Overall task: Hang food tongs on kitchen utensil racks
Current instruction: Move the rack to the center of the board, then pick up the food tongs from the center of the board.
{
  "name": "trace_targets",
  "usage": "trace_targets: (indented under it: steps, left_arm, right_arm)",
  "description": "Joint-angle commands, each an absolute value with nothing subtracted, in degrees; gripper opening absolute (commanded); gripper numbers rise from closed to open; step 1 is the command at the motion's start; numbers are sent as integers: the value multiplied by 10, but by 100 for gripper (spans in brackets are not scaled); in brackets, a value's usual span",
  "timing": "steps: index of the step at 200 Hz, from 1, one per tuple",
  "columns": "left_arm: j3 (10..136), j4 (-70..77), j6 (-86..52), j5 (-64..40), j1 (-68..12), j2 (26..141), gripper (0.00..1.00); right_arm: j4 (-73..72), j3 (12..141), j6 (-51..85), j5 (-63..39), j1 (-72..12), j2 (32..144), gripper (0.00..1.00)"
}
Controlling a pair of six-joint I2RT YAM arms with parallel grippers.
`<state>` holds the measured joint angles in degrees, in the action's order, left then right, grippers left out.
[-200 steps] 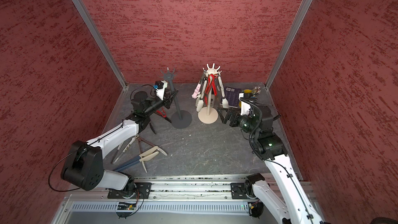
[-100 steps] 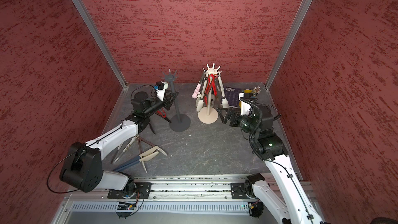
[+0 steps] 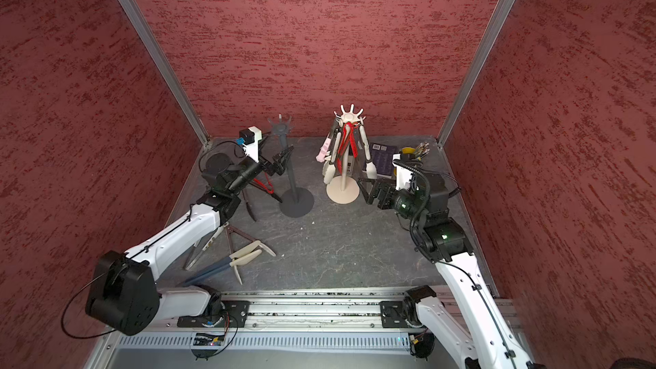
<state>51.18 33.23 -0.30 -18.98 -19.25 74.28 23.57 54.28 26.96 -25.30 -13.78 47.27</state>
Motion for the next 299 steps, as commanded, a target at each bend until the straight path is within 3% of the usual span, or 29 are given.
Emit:
trace_targets:
  steps: [1, 60, 200, 299]
  left_arm:
    - [503, 309, -25, -157, -189, 709, 100]
    - [492, 164, -79, -82, -183, 623, 100]
    - [594, -431, -302, 16, -153, 516, 100]
    - [599, -558, -361, -31, -105, 586, 98]
  right_arm:
    - [240, 560, 265, -247, -137, 474, 99]
    - [229, 559, 264, -253, -137, 496, 99]
    - [240, 569, 256, -220, -211, 569, 100]
    - [273, 602, 217, -115, -327, 642, 100]
